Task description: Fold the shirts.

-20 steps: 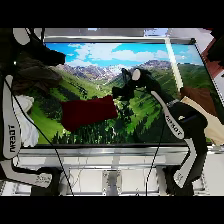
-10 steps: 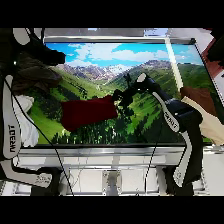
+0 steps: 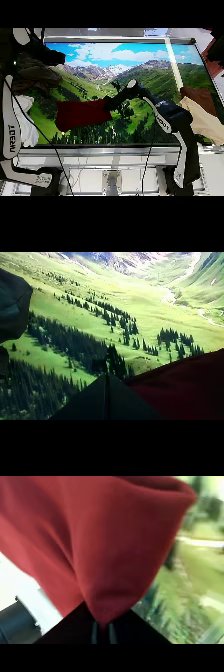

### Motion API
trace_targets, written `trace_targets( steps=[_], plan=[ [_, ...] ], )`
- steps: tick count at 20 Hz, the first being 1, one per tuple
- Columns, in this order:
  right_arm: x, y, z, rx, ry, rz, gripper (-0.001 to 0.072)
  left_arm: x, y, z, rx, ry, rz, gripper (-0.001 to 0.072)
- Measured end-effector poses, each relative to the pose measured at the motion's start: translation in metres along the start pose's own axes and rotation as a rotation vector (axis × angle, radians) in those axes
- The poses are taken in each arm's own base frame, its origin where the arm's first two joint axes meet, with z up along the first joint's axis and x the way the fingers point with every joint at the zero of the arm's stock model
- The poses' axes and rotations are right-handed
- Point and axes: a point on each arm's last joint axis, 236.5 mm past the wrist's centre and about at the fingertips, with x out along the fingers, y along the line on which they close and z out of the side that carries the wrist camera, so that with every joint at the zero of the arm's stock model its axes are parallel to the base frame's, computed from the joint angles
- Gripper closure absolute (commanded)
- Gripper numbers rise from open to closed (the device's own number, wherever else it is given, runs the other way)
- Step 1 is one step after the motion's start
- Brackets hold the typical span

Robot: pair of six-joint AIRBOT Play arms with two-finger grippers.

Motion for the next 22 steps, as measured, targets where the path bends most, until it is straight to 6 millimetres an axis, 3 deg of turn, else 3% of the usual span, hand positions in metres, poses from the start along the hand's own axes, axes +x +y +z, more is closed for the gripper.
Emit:
trace_targets(
  steps=[3, 6, 9, 12, 14, 17, 20, 22],
  plan=[
    [-0.018, 0.012, 0.008, -0.022, -0.025, 0.044, 0.0682, 0.000, 0.000, -0.002, 0.005, 0.010, 0.001, 0.0693],
    [-0.071, 0.016, 0.029, -0.045, -0.120, 0.055, 0.0682, 0.000, 0.000, -0.003, 0.010, 0.014, 0.001, 0.0693],
    [-0.159, -0.003, 0.048, -0.015, -0.271, 0.006, 0.0682, 0.000, 0.000, -0.004, 0.016, 0.018, 0.001, 0.0693],
    [-0.263, -0.041, 0.043, 0.078, -0.425, -0.088, 0.0682, 0.000, 0.000, -0.007, 0.016, 0.030, 0.000, 0.0693],
    [-0.333, -0.074, 0.024, 0.170, -0.523, -0.165, 0.0682, 0.000, 0.000, -0.009, 0.016, 0.038, -0.001, 0.0693],
    [-0.428, -0.122, -0.031, 0.333, -0.649, -0.262, 0.0682, 0.000, -0.001, -0.014, 0.009, 0.058, -0.003, 0.0693],
    [-0.494, -0.161, -0.105, 0.521, -0.724, -0.336, 0.0682, 0.000, -0.001, -0.017, -0.004, 0.074, -0.005, 0.0693],
    [-0.521, -0.179, -0.156, 0.638, -0.747, -0.385, 0.0682, -0.001, -0.003, -0.022, -0.013, 0.091, -0.010, 0.0694]
  ],
)
